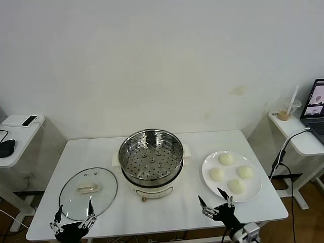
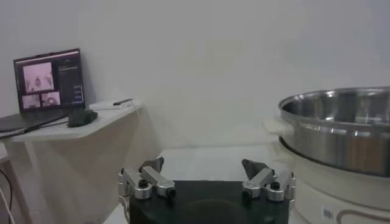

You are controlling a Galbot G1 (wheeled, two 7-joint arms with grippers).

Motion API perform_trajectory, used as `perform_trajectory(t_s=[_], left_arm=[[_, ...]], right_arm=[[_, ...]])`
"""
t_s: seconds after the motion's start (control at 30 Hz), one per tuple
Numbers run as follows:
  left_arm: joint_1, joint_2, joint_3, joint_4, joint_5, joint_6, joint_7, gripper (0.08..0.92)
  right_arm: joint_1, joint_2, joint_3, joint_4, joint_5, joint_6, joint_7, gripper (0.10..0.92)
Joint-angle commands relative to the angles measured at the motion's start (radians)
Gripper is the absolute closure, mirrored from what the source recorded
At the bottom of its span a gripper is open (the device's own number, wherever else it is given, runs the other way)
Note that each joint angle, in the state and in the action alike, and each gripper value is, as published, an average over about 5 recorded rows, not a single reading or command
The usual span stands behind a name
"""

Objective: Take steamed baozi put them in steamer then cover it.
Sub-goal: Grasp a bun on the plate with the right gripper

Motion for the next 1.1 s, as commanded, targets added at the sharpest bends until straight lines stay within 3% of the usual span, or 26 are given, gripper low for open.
perform_trajectory(t_s=[0.03,0.3,0.63,0.87,1.1], left_arm=[[-0.002,0.001,-0.008,-0.019,0.024,0.078,0.005,0.177],[-0.003,0.002,-0.022,-0.013,0.114,0.092,0.101,0.177],[-0.001,-0.002,-0.024,0.006,0.142,0.082,0.106,0.177],[0.000,0.005,-0.046,0.002,0.134,0.083,0.110,0.177],[-0.013,0.012,-0.072,0.005,0.116,0.091,0.116,0.177]], right_arm=[[0.064,-0.025,0.022,-0.017,-0.087,-0.003,0.029,0.203],[0.315,-0.204,0.078,-0.146,-0.350,-0.070,-0.016,0.203],[0.764,-0.471,-0.106,-0.445,-0.691,-0.093,-0.415,0.203],[1.184,-0.549,-0.455,-0.679,-0.756,0.004,-0.723,0.203],[1.529,-0.482,-0.792,-0.931,-0.776,0.111,-0.922,0.203]])
